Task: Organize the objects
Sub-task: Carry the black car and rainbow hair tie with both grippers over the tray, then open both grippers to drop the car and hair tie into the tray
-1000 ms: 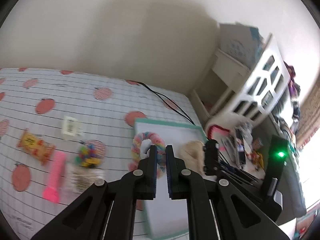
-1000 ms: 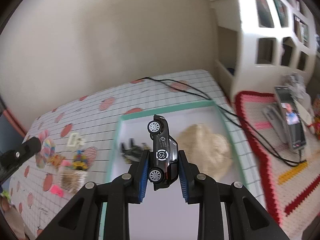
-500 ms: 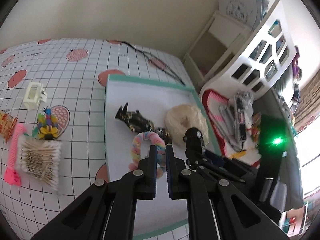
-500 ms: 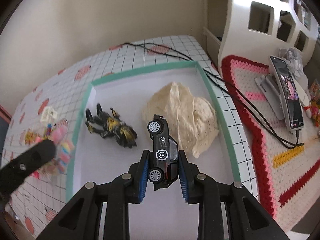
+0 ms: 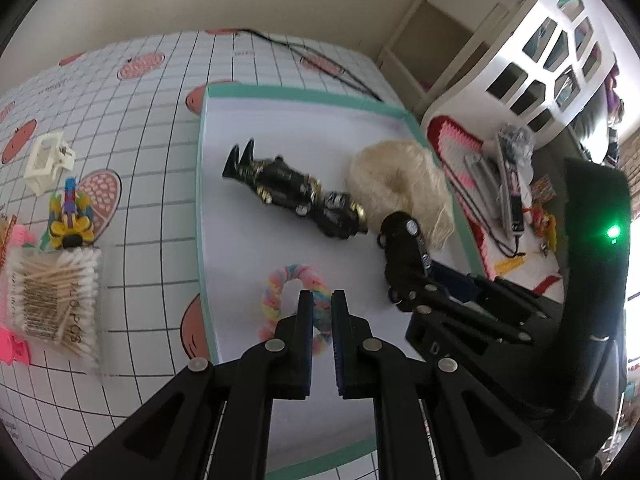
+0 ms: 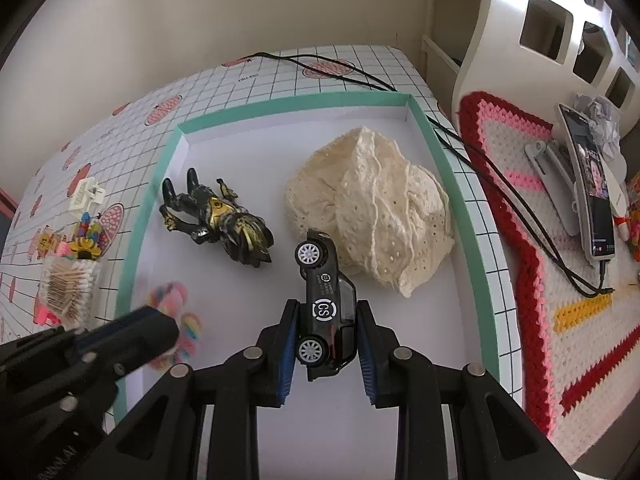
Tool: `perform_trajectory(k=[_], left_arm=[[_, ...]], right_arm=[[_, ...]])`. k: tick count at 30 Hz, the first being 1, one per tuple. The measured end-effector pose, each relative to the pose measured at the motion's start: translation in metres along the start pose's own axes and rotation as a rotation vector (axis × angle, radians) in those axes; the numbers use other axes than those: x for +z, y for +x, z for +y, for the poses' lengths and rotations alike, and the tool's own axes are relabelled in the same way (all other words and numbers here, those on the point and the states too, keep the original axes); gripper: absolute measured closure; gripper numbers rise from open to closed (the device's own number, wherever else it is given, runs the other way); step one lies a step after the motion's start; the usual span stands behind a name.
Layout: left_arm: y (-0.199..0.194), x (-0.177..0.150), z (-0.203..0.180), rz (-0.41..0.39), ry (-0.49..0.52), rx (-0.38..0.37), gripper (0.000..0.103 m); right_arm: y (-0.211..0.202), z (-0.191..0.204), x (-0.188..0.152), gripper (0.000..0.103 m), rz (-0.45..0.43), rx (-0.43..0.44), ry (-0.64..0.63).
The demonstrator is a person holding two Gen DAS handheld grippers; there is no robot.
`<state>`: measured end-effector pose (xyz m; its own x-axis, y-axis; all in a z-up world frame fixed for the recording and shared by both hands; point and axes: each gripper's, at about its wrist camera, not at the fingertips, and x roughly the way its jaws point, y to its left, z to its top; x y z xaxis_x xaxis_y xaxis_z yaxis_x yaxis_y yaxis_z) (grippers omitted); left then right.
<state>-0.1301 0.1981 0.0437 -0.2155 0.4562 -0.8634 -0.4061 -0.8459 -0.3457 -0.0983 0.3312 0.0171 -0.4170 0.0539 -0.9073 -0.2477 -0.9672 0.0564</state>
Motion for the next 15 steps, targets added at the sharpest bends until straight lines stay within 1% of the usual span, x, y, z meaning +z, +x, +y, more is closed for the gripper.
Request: perform_trajectory(k=[3,12,14,15], left_arm=[[0.0038,-0.0016,0.0027,0.02,0.003,0.009,0.095],[0.0045,-0.0008,0.0107,0.032,-0.021,-0.009,0.093],[0.0044,-0.0011,0.0096,0.034,-0.015,-0.013,0.089],[0.0039,-0.0016,0.0095,0.035,-0.012,-0.012,0.082]], right_arm=[[0.0017,-0.0003,-0.0014,0.074,0.007,-0.004,-0.005],[0.0021,-0.0012,-0.001,0.074,0.006,0.002,-0.001],[0.0019,-0.0016,-0.0006,0.074,0.002,0.004,-0.002],[0.0016,-0.0021,-0.0004,0.074,-0.002,0.005,-0.001]])
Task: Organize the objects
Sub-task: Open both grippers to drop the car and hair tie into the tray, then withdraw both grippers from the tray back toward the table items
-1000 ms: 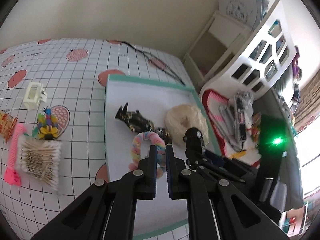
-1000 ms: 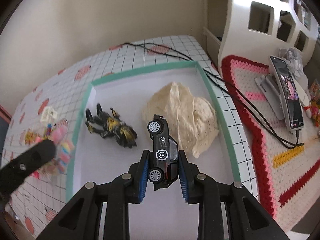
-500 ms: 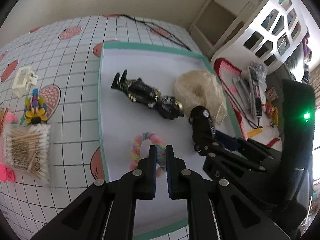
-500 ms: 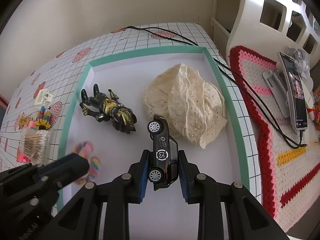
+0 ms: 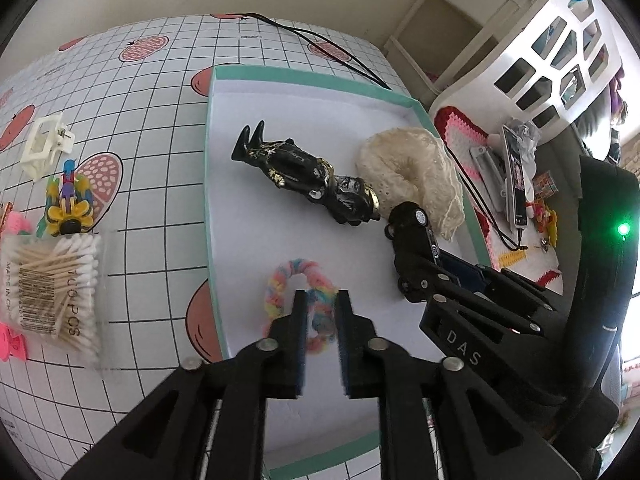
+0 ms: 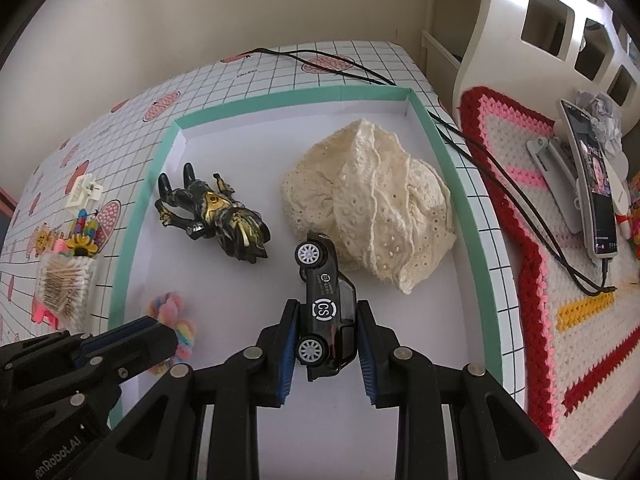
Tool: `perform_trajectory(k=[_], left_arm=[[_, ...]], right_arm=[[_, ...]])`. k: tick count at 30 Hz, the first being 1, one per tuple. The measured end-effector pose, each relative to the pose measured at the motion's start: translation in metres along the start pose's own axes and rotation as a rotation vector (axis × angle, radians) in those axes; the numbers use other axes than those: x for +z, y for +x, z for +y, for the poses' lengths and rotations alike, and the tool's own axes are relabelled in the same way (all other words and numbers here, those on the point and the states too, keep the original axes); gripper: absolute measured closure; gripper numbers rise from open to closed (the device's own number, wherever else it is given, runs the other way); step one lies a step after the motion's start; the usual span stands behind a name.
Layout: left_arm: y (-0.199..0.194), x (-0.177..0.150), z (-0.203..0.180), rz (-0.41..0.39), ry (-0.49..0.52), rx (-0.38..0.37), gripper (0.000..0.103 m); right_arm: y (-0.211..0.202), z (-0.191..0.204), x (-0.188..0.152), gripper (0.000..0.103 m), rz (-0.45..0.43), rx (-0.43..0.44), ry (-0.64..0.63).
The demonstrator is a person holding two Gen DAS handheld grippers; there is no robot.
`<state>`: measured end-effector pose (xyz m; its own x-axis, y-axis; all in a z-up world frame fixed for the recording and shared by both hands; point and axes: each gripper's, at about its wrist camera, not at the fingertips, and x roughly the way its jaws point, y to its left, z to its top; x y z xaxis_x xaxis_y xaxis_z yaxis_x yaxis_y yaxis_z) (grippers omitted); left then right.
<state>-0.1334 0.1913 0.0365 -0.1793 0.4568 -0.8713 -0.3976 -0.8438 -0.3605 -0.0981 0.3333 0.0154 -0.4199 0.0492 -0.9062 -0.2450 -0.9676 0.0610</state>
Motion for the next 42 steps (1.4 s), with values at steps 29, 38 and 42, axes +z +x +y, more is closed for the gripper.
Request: perform_trajectory(k=[29,38,42], left_arm=[[-0.034,0.009,0.004,-0.173,-0.009,0.091,0.047],[-0.04,0.009,0.015,-0.229,-0.031,0.153,0.014],[-0.045,0.01,0.022,-0.257,-0.062,0.183,0.008]], right_arm=[[-0.016,-0.004,0.005,0.055,-0.105,0.034,0.03],[-0.017,-0.003,0.004,0.035,-0.123,0.061,0.028],[-0.017,-0.001,0.004,0.027,-0.124,0.06,0.024]])
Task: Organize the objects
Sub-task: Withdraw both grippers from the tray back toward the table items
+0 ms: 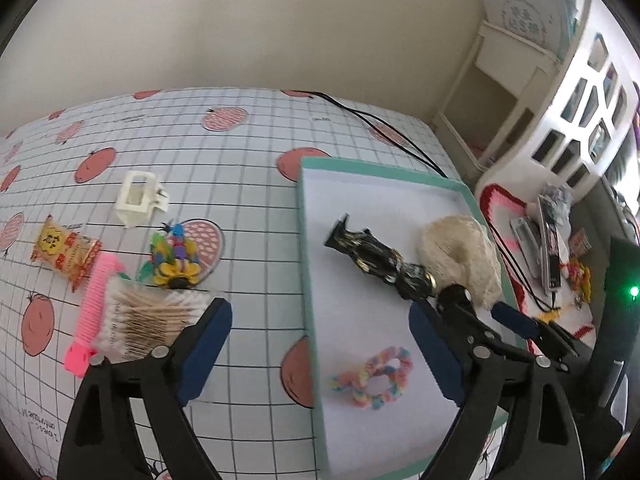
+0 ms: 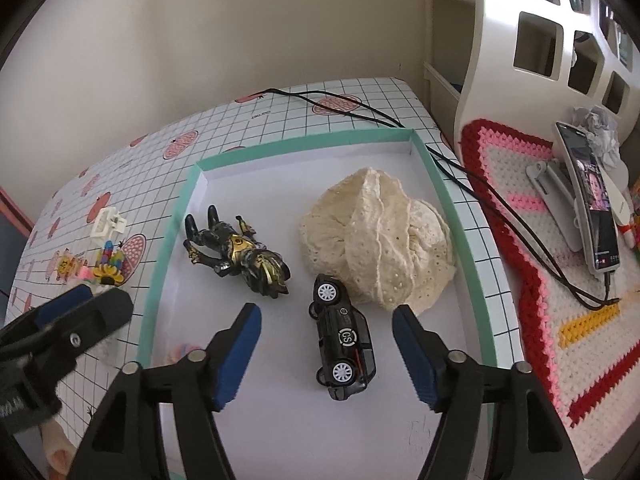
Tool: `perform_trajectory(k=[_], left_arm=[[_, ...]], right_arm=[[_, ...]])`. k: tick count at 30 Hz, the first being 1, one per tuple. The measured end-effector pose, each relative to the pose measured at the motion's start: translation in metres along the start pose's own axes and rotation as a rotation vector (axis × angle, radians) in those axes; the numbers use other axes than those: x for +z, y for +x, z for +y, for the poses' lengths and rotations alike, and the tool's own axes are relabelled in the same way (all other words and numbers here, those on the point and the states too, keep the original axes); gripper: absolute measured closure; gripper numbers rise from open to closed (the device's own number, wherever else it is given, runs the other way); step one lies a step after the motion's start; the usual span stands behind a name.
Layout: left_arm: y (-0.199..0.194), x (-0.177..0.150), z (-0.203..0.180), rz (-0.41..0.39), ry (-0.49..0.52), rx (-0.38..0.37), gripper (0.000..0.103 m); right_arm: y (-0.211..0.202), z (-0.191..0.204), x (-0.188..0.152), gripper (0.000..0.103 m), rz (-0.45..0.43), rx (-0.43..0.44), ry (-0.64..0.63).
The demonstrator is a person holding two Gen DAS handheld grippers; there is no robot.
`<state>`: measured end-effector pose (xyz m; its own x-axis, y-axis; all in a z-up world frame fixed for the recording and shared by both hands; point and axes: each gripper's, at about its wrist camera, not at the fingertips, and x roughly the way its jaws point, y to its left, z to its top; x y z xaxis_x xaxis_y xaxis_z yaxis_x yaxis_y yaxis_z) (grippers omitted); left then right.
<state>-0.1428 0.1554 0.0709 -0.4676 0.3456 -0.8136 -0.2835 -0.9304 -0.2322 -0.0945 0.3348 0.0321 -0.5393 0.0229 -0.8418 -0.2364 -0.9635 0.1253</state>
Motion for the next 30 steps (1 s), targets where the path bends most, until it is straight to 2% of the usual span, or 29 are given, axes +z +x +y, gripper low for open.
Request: perform_trajectory(k=[3,7,9,14,25,30], left_arm=[[-0.001,0.002,0.008,-0.01,-0.033,0.004,0.007],[0.0,0.002,0.014,-0.016,-0.046,0.015,0.006],[0.0,0.002,0.015,-0.022,-0.048,0.022,0.0],[0.0,0.002,0.015,-0.028,-0.043,0.027,0.0],[-0.002,0.002,0.016,-0.033,-0.038,0.022,0.0],[-0.004,0.004,0.022,-0.024,-0.055,0.009,0.0]], right_arm=[[0.001,0.0,-0.001,0.02,0.003,-0.002,0.0],[0.003,0.0,-0.002,0.016,0.006,-0.004,0.0],[0.003,0.0,-0.002,0.011,0.005,-0.003,-0.003],[0.004,0.0,-0.003,0.003,0.002,-0.005,-0.007],[0.006,0.001,-0.003,0.0,0.005,-0.011,-0.016],[-0.001,0.005,-0.002,0.0,-0.025,-0.027,-0.026]])
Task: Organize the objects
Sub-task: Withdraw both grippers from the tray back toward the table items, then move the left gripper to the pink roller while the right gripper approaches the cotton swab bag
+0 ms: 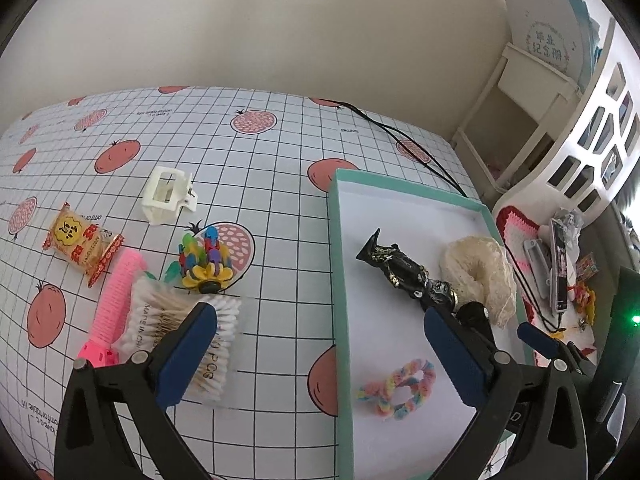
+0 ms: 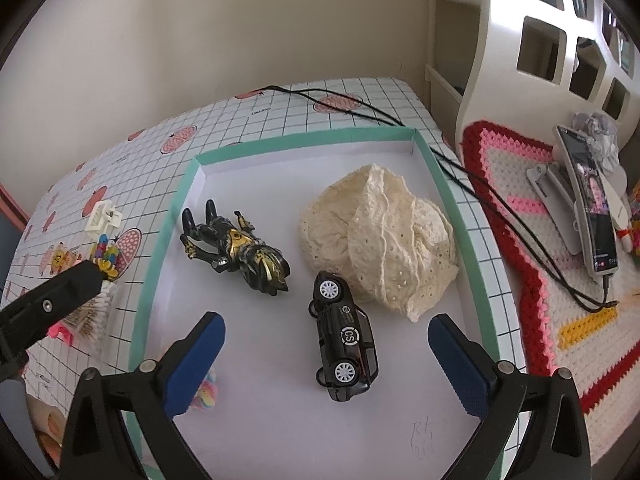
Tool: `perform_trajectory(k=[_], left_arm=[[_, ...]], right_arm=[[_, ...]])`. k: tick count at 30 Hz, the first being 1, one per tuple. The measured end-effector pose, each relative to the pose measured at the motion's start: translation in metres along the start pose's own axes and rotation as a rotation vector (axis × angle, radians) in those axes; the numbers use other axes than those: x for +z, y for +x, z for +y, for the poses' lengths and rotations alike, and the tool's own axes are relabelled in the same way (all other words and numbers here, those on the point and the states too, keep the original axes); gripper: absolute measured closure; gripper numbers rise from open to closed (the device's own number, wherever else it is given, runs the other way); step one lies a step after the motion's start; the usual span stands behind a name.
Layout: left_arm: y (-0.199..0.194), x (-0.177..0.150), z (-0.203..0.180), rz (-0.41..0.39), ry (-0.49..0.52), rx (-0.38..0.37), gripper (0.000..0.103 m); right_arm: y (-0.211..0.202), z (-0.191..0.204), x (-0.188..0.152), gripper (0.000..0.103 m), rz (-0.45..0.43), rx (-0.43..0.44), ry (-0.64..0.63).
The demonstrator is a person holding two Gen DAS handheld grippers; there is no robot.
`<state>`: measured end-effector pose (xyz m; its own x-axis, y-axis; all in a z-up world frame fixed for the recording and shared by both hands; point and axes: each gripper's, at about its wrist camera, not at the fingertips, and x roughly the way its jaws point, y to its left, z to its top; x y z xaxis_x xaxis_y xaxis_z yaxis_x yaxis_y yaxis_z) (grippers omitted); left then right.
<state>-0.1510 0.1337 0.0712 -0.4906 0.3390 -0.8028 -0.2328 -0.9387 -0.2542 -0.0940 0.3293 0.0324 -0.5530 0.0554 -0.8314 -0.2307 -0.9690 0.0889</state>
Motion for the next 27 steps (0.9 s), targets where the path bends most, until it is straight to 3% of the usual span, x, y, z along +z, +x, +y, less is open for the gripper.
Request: perform_trajectory(k=[8,12,22,27], left_arm=[[-0.029,0.015,0.026,-0.096,-0.024,0.006,0.0],[-0.04,0.022,0.053,-0.116,-0.076,0.021,0.0],[-0.049,0.019,0.145,-0.081,-0.284,0.123,0.0],[-0.042,0.013,0.171,-0.034,-0.324,0.165,0.0]], right_arm=[[-0.035,0.014,0.014,0.0,-0.168,0.037,0.027],[-0.045,0.035,0.021,0.0,-0.212,0.059,0.008],[-0.046,0.117,0.021,0.0,-0.194,0.15,-0.133],[-0.041,0.15,0.018,0.0,-0.176,0.193,-0.168]])
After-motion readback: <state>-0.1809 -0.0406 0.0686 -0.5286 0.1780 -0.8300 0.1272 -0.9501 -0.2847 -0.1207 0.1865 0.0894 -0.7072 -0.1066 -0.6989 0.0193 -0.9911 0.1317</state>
